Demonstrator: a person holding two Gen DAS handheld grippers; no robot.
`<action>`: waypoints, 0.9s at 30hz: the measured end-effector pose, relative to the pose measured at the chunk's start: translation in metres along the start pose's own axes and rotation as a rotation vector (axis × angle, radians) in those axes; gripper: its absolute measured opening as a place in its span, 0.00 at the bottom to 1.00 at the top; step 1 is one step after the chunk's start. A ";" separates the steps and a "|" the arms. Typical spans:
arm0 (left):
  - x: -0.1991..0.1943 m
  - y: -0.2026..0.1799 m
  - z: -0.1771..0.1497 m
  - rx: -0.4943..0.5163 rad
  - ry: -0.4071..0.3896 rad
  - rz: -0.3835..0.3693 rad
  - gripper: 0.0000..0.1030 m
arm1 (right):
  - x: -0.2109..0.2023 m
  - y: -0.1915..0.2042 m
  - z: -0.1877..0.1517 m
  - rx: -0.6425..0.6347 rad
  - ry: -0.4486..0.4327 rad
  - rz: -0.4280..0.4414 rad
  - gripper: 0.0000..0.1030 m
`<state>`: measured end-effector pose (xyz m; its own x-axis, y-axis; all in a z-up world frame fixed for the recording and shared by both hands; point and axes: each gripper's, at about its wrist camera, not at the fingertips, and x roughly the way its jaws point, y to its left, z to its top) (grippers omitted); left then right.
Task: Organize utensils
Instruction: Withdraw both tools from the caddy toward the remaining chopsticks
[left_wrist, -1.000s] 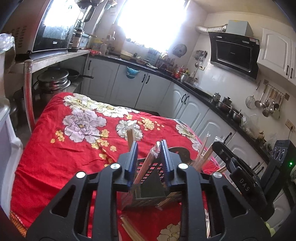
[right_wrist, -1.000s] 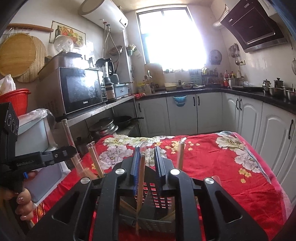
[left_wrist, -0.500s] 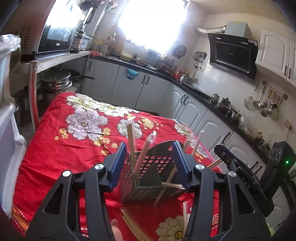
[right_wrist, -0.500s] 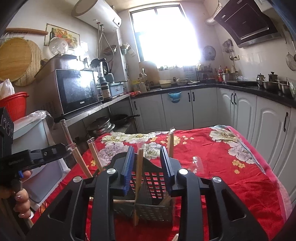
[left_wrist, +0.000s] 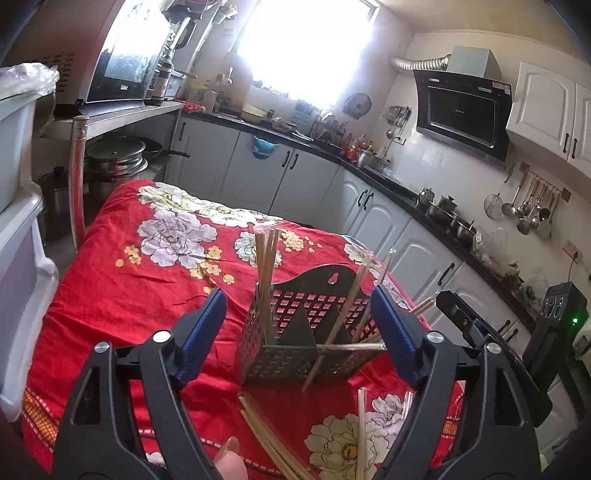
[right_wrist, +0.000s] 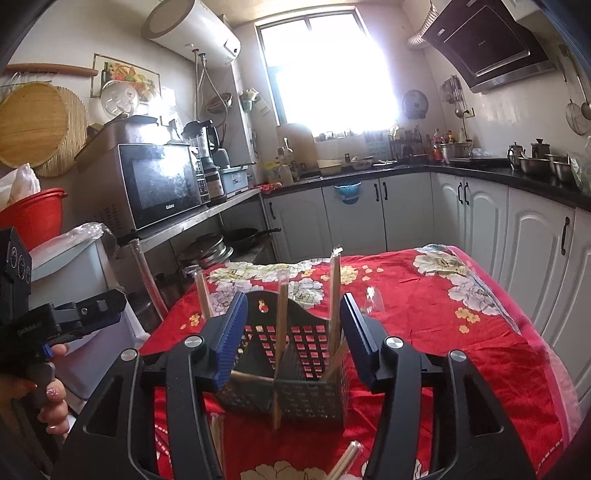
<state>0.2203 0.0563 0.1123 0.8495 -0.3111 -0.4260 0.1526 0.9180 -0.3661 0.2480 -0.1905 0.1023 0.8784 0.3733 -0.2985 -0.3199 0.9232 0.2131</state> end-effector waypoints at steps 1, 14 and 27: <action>-0.002 0.000 -0.002 -0.001 0.001 0.001 0.71 | -0.002 0.000 -0.002 0.000 0.002 0.000 0.50; -0.021 -0.001 -0.021 -0.008 0.010 0.008 0.90 | -0.025 0.004 -0.013 -0.012 0.017 0.005 0.62; -0.026 0.007 -0.047 -0.041 0.061 0.012 0.90 | -0.040 0.008 -0.035 -0.038 0.089 0.003 0.65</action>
<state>0.1753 0.0593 0.0819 0.8185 -0.3155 -0.4802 0.1205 0.9114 -0.3935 0.1980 -0.1947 0.0838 0.8431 0.3810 -0.3796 -0.3371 0.9243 0.1790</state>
